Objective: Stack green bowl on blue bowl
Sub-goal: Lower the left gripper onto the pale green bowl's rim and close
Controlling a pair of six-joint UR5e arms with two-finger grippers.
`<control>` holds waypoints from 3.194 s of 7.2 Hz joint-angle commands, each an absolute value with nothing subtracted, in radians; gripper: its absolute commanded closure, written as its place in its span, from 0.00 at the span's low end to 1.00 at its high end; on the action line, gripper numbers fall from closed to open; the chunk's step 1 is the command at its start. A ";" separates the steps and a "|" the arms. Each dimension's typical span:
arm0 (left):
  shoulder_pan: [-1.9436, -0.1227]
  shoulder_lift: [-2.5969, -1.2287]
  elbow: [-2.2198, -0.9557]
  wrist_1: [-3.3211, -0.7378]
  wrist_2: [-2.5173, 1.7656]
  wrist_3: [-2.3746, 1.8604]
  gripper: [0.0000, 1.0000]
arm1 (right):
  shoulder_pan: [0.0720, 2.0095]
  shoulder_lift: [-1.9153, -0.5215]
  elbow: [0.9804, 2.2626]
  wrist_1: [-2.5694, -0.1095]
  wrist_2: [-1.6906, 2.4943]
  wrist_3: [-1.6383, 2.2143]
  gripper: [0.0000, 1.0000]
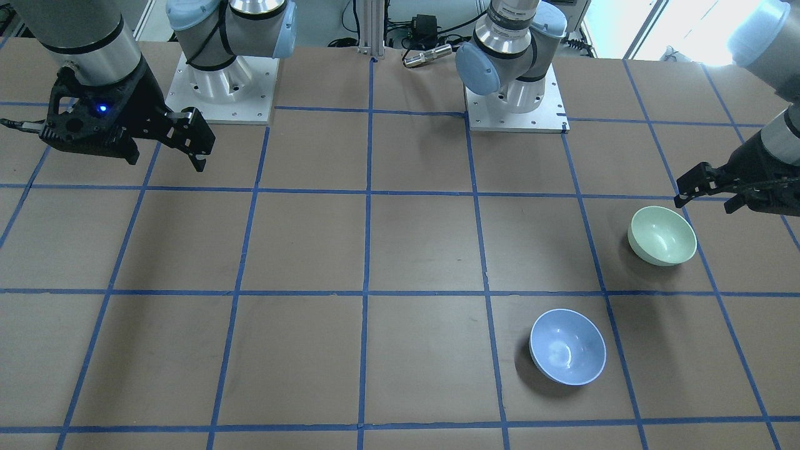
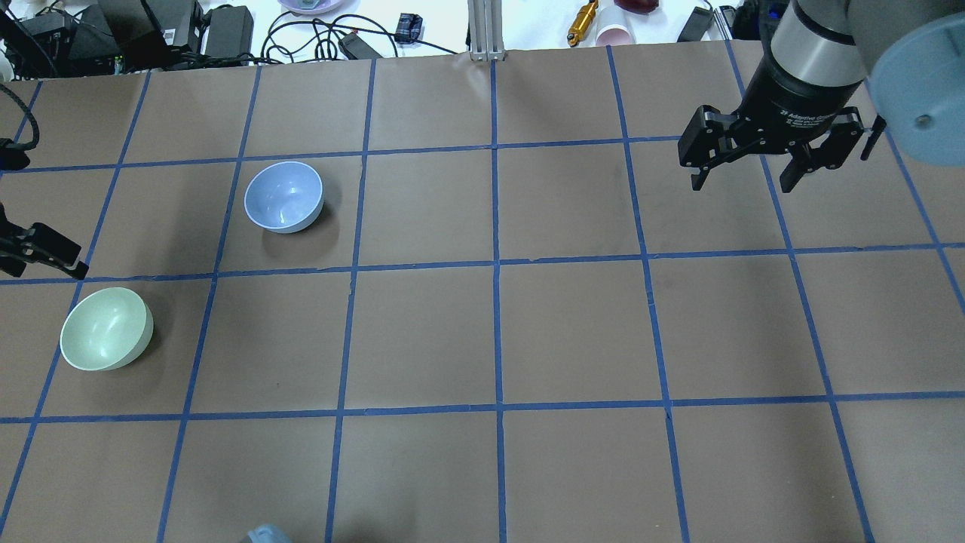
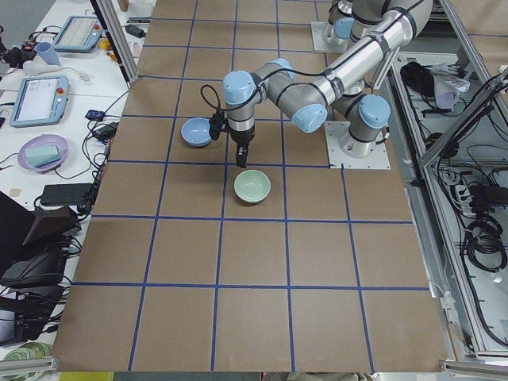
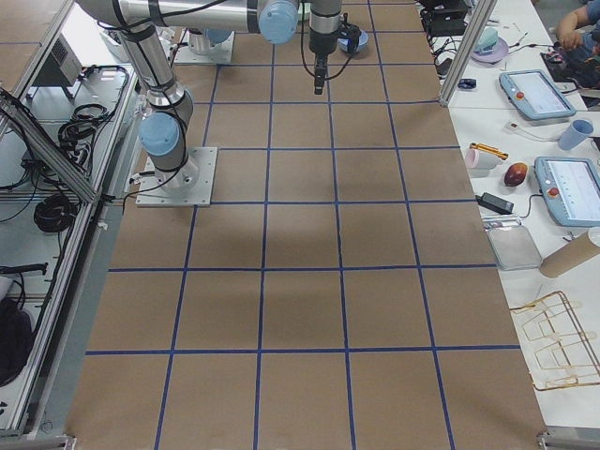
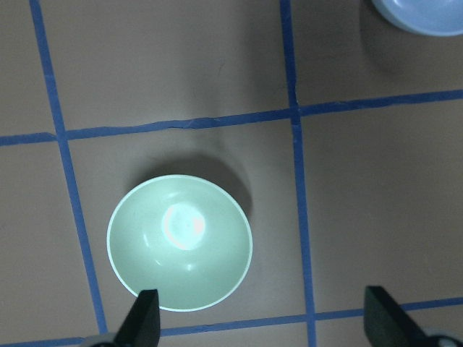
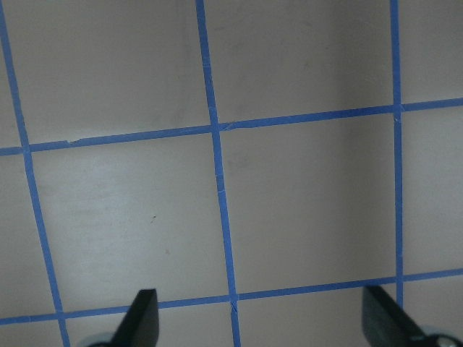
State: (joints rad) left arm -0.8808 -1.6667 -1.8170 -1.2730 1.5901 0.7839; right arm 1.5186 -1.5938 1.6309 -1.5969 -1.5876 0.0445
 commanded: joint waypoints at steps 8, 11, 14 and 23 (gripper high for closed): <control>-0.741 -1.801 -1.911 -1.066 1.559 0.919 0.00 | 1.519 -1.594 1.631 -1.597 -1.586 0.044 0.00; -0.732 -1.844 -1.927 -1.045 1.546 0.925 0.00 | 1.519 -1.594 1.631 -1.597 -1.586 0.044 0.00; -0.732 -1.882 -1.936 -1.002 1.545 0.931 0.00 | 1.519 -1.594 1.631 -1.597 -1.588 0.044 0.00; -0.723 -1.942 -1.962 -0.957 1.542 0.936 0.34 | 1.519 -1.594 1.631 -1.597 -1.588 0.044 0.00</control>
